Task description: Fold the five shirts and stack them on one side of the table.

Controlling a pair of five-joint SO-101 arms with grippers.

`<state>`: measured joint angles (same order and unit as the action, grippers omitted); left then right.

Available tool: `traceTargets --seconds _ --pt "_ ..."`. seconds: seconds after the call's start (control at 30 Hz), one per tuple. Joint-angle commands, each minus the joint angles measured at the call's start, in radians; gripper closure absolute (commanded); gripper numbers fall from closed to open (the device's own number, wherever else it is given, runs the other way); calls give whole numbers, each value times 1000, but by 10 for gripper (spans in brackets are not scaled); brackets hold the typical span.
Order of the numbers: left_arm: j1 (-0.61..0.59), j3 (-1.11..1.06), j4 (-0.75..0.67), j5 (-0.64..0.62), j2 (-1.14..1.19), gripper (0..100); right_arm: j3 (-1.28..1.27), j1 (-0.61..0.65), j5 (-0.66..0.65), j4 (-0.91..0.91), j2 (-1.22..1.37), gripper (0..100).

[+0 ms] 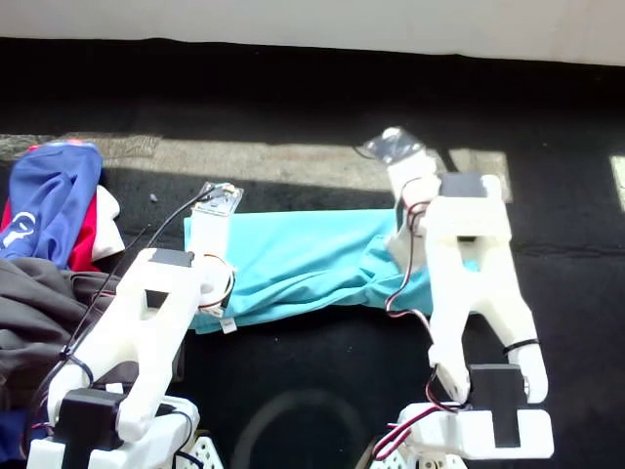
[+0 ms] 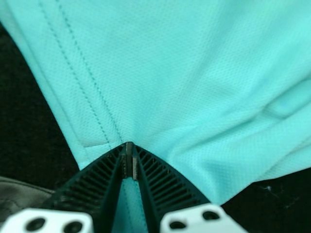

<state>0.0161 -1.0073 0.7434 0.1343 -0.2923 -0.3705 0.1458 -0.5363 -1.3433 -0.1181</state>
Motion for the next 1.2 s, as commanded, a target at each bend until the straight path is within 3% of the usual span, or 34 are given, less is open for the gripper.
traceTargets --seconds 0.0,0.33,0.6,0.77,1.07,1.17 --pt "-4 -4 -14 2 -5 992 -61 21 8 58 -48 822" --pt "-4 -4 -14 2 -5 992 -128 22 8 143 -45 822" --pt "-4 -4 -14 2 -5 992 -77 21 14 157 133 823" --pt "-4 -4 -14 2 -5 992 -4 21 15 151 142 890" --pt "-4 -4 -14 2 -5 992 27 21 15 156 147 895" --pt "-4 -4 -14 2 -5 992 28 22 15 157 148 943"
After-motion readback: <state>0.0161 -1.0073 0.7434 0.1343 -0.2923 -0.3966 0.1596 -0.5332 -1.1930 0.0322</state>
